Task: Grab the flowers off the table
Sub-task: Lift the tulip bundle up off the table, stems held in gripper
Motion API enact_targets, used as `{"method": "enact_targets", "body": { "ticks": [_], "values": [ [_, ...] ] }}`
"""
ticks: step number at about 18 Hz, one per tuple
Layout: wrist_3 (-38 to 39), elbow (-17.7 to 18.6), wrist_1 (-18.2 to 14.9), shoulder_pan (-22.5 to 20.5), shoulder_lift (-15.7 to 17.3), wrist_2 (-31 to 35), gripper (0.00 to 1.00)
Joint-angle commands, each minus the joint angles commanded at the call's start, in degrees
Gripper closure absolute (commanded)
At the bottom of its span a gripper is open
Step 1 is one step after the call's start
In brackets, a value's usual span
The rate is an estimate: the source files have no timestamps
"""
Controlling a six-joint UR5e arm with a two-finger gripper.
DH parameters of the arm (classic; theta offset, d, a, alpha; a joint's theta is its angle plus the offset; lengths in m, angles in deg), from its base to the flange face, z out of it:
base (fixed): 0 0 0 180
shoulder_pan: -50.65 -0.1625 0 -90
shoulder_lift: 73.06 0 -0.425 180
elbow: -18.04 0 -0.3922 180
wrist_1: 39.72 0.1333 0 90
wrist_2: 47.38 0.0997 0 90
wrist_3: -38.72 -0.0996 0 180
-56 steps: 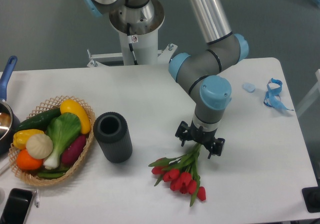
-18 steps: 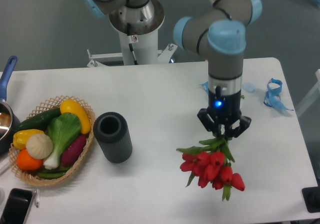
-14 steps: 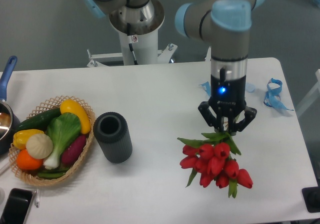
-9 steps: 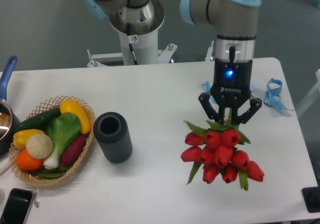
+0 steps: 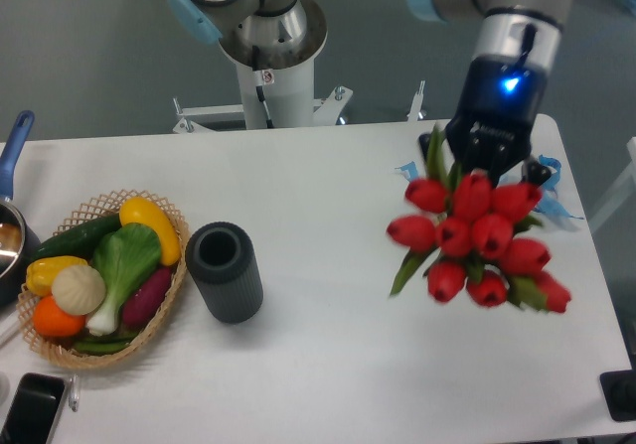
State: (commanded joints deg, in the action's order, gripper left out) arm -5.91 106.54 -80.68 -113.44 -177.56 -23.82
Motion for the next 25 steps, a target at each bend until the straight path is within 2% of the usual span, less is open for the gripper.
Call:
{"method": "enact_targets", "body": {
  "ticks": [10, 25],
  "values": [
    [-1.86, 0.09, 0.00, 0.88, -1.49, 0.09, 0.74],
    [-3.97, 0.71, 0.00, 0.97, -1.58, 0.26, 0.74]
  ]
}}
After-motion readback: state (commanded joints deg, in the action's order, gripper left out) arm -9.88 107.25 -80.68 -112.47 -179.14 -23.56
